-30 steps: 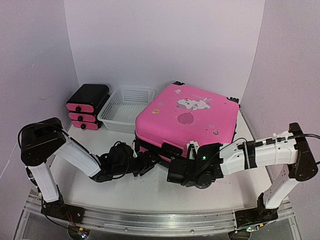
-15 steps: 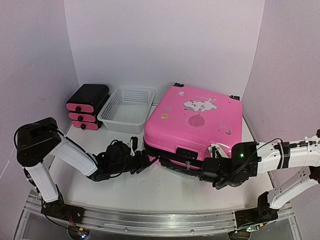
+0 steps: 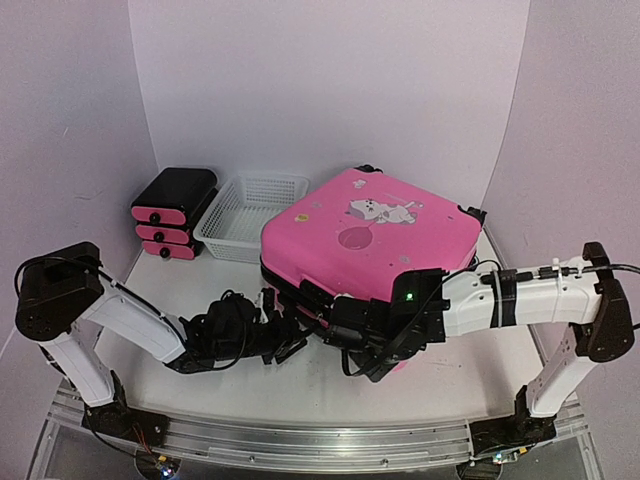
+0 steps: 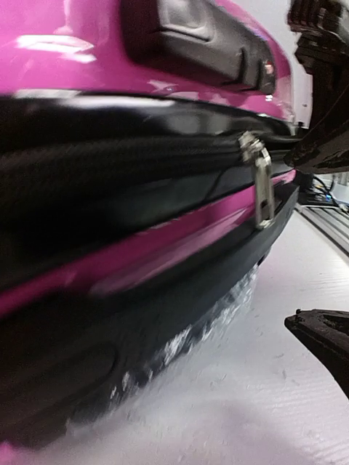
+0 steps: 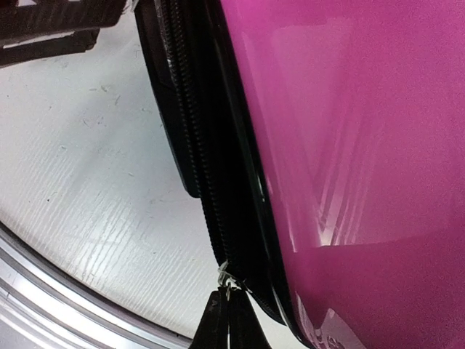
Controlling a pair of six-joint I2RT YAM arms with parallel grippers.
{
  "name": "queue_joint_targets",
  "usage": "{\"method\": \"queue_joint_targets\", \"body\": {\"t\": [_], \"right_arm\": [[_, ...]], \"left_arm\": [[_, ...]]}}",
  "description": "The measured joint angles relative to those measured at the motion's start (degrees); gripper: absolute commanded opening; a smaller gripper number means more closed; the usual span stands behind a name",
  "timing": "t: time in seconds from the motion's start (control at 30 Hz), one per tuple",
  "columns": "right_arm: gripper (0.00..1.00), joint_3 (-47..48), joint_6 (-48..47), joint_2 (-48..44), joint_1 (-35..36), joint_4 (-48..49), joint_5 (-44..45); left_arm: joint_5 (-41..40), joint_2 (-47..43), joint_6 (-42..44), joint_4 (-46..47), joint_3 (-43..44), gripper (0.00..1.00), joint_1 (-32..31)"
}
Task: Open, take out, and arrange the luggage
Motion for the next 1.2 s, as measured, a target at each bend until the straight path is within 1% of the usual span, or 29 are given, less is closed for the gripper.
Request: {"method": "queue_joint_targets", "body": {"t": [0.2, 0.3, 0.57, 0.73, 0.87, 0.97, 1.03, 1.1, 1.13, 1.2], "right_arm": [[0.00, -0.02, -0.72, 0.17, 0.07, 0.31, -0.09], [0.00, -0.31, -0.68, 0.17, 0.24, 0.79, -0.02], [0.00, -1.25, -0.28, 0.11, 0.72, 1.70, 0.44], [0.00, -1.66, 0.61, 0.11, 0.87, 1.92, 1.51], [0.00, -3.39, 2.69, -0.48, 1.16, 3.45, 2.91], [0.00, -5.99, 5.88, -2.60, 1.81, 3.98, 4.44], [0.00, -7.80, 9.73, -4.68, 2.36, 1.95, 5.84], [0.00, -9.20, 15.34, -6.54, 2.80, -1.42, 6.93], [0.00, -9.70, 19.34, -7.19, 3.28, -4.42, 8.24], [0.00, -10.23, 26.34, -7.56, 3.98, -7.45, 10.40]], "left_arm": [[-5.18, 0.33, -4.33, 0.00, -0.48, 0.52, 0.92], [-5.60, 0.76, -5.90, 0.31, -0.39, 0.50, 2.34], [-5.01, 6.71, -8.41, 5.33, 0.79, 0.45, 4.70], [-5.25, 8.55, -8.28, 8.13, 1.60, 0.34, 4.81], [-5.51, 8.79, -6.56, 8.72, 2.19, 0.25, 5.14], [-4.83, 8.81, -5.01, 9.18, 2.19, 0.20, 5.66], [-3.98, 8.96, -4.68, 9.29, 2.19, 0.20, 6.10], [-3.28, 9.27, -4.66, 9.70, 2.23, 0.21, 6.40], [-2.91, 9.46, -4.55, 9.97, 2.32, 0.21, 6.47], [-0.85, 9.88, -4.37, 10.23, 2.67, 0.21, 6.45]]}}
